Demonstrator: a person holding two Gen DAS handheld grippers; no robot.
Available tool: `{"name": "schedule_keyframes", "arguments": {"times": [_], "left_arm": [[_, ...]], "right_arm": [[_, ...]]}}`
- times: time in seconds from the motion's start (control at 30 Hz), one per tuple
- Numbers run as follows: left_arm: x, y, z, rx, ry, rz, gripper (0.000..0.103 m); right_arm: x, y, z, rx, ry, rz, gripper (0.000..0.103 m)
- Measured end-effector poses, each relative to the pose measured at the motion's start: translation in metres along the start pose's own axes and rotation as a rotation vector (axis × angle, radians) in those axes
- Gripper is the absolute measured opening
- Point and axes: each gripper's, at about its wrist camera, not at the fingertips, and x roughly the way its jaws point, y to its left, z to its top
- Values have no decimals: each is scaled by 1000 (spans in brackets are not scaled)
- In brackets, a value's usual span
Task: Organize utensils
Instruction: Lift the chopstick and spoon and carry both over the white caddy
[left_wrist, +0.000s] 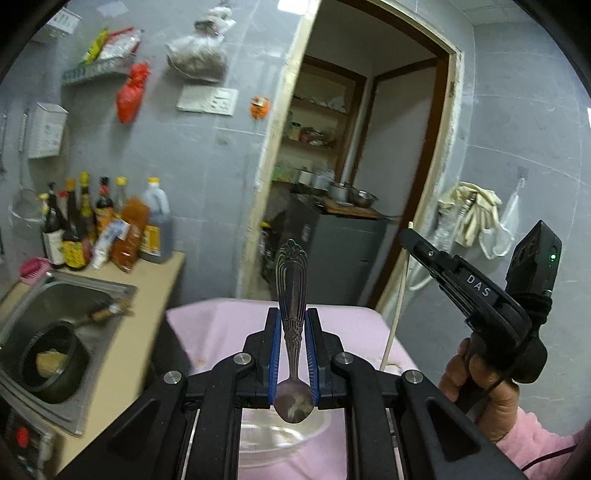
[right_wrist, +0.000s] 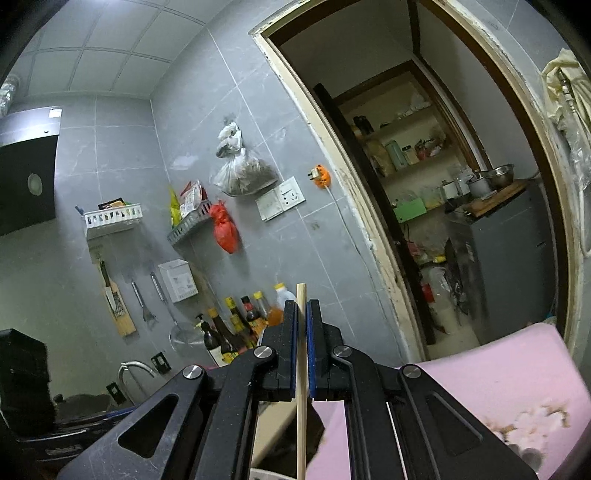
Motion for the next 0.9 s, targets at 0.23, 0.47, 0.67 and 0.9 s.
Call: {"name": "schedule_keyframes", "arguments": {"times": [0.23,0.47,0.67,0.9], "left_arm": [[-3,47,-6,-1,-1,107,12],[21,85,-28,-46,32,119,12],[41,88,-43,-25,31,104,12],[62,80,-61,22,49,95,12]], "right_arm": [[30,11,-36,-25,8,-58,5],[45,5,-70,-66,73,-141,5],[47,-4,-84,-74,84,-186,5],[45,-11,-89,-78,78,-231,5]]}}
